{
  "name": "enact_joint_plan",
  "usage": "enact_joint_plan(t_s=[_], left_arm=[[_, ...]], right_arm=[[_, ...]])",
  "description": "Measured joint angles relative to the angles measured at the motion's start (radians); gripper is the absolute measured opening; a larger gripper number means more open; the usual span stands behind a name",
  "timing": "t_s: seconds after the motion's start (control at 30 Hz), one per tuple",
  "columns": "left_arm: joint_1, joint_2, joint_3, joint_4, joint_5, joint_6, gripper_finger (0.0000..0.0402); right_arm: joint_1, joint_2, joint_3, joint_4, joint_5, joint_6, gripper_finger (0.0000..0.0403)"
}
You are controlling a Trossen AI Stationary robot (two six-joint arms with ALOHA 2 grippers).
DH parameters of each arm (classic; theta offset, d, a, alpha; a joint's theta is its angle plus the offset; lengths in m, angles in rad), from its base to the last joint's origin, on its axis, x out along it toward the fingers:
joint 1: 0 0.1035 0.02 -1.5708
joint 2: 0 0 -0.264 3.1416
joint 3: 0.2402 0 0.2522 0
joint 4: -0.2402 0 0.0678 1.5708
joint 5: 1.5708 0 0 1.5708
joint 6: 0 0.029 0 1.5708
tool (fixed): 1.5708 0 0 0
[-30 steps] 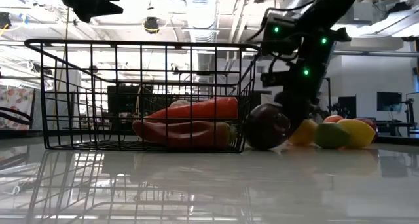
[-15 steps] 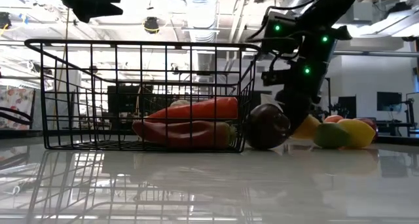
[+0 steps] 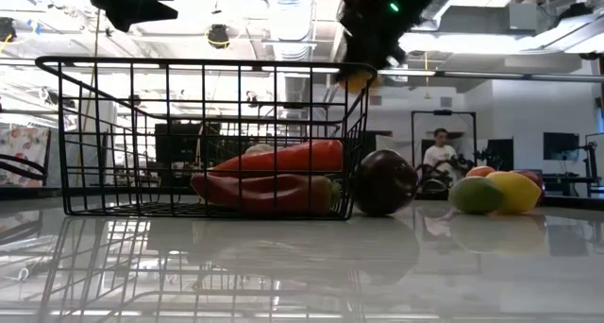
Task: Sort produce into baskets
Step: Put the top lemon into the gold wire basket, then put the lemon into the gold wire basket
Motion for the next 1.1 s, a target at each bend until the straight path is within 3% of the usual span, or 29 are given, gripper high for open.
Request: enact_joint_plan(t_s=[0.23,0.43,0.57,0.87,1.1], left_arm=[[0.0,0.0,0.0,-0.003,0.003,-0.001,0.0249],[0.0,0.0,0.0,-0.021,0.004,-0.009,0.0249],[0.0,0.0,0.0,-0.021,0.006,-0.009,0.0249],[0.0,0.0,0.0,-0.026,0.012,-0.017,0.0249],[0.0,0.0,0.0,-0.046,0.019,-0.025,0.0249]], right_arm=[[-0.013,0.189,0.189,0.172,-0.005,-0.139,0.0258],[-0.043,0.347,0.379,-0.017,-0.038,-0.143,0.0288],[-0.055,0.36,0.443,-0.105,-0.056,-0.142,0.0307],[0.0,0.241,0.406,-0.331,-0.058,-0.034,0.0317],[0.171,0.115,0.15,-0.41,0.044,0.193,0.0317]])
